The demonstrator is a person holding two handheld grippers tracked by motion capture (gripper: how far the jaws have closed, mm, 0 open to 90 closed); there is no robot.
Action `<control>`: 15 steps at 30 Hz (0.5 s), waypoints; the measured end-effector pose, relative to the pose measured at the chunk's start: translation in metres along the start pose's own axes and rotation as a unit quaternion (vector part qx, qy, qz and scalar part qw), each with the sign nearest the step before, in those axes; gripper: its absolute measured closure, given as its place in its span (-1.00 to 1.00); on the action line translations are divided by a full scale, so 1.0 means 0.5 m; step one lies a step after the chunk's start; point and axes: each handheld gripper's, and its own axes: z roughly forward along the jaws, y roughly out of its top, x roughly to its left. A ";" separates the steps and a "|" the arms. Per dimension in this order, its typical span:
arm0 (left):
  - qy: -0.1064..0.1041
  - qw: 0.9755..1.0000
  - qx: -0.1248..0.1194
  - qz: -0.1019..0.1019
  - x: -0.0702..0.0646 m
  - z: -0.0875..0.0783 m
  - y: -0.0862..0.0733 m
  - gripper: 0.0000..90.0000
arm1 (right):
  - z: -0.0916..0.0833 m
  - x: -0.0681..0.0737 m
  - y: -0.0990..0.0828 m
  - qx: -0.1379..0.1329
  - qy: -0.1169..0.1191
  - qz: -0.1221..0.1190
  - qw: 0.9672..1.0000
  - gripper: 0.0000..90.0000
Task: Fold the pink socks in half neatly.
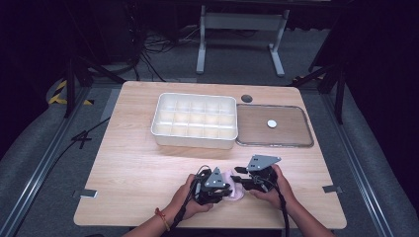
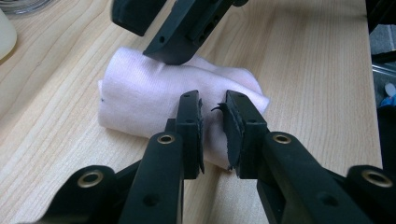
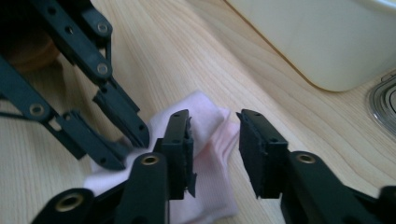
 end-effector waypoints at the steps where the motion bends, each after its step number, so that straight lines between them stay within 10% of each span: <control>1: 0.001 1.000 -0.002 0.001 0.000 0.001 0.000 0.70 | 0.002 0.001 0.001 0.001 0.006 0.005 1.000 0.37; 9: 0.007 1.000 0.002 0.011 -0.004 0.001 0.001 0.69 | 0.003 -0.009 0.001 -0.024 0.022 0.042 0.999 0.10; 15: 0.009 1.000 0.009 0.019 -0.005 -0.005 0.004 0.62 | 0.021 -0.006 -0.003 0.009 0.028 0.034 0.999 0.06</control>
